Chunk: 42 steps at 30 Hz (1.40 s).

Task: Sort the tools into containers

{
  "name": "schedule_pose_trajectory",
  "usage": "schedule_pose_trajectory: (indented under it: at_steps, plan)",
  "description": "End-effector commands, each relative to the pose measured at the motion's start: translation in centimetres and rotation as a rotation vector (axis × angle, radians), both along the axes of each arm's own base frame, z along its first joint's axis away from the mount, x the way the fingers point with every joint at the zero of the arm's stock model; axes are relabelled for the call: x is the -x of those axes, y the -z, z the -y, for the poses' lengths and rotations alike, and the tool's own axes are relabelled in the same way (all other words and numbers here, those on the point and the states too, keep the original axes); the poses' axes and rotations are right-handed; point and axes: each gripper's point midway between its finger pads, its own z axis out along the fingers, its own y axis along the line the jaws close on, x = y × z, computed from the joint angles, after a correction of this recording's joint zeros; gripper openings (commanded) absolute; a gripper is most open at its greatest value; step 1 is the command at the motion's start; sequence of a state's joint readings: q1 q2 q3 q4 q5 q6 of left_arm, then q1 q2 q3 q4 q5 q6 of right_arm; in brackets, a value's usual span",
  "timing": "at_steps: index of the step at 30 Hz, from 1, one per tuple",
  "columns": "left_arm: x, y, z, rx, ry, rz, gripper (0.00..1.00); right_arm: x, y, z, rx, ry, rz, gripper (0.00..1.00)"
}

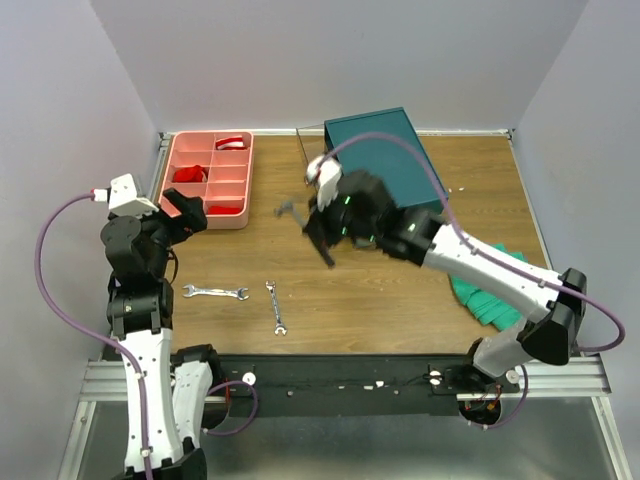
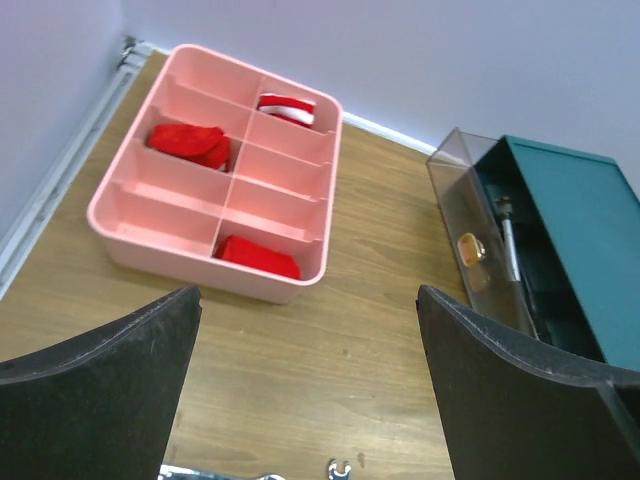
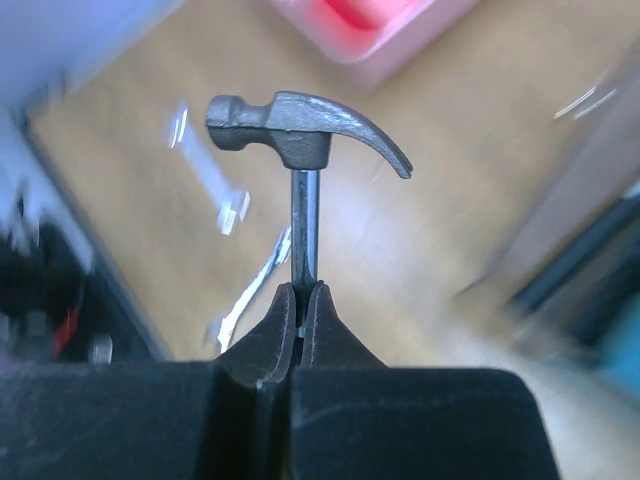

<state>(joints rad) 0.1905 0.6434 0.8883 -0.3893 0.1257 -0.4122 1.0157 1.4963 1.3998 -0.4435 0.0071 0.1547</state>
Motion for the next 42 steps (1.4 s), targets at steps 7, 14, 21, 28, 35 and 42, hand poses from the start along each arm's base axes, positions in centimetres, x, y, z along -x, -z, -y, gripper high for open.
schedule_pose_trajectory:
  at_steps: [7,14,21,28,35,42]
  plan:
    - [-2.6,2.3,2.8,-0.172,0.292,-0.062,0.99,-19.6,-5.0,4.2,-0.085,0.288,0.103,0.01]
    - [-4.8,2.1,2.2,-0.221,0.325,-0.12,0.99,-24.0,-0.7,3.5,-0.059,0.365,-0.033,0.0]
    - [-8.1,1.4,5.4,-0.164,0.362,-0.049,0.99,-23.5,0.4,5.0,0.008,0.382,-0.027,0.47]
    - [-11.5,3.5,11.2,-0.047,0.436,-0.057,0.99,-22.5,-4.9,10.1,0.027,0.461,0.039,0.53]
    - [-14.5,6.8,14.8,-0.051,0.528,-0.107,0.65,-26.4,-3.9,20.2,0.051,0.639,0.028,0.36]
    - [-16.5,9.7,17.5,-0.02,0.639,-0.169,0.0,-28.9,-1.2,25.4,0.075,0.697,-0.025,0.01]
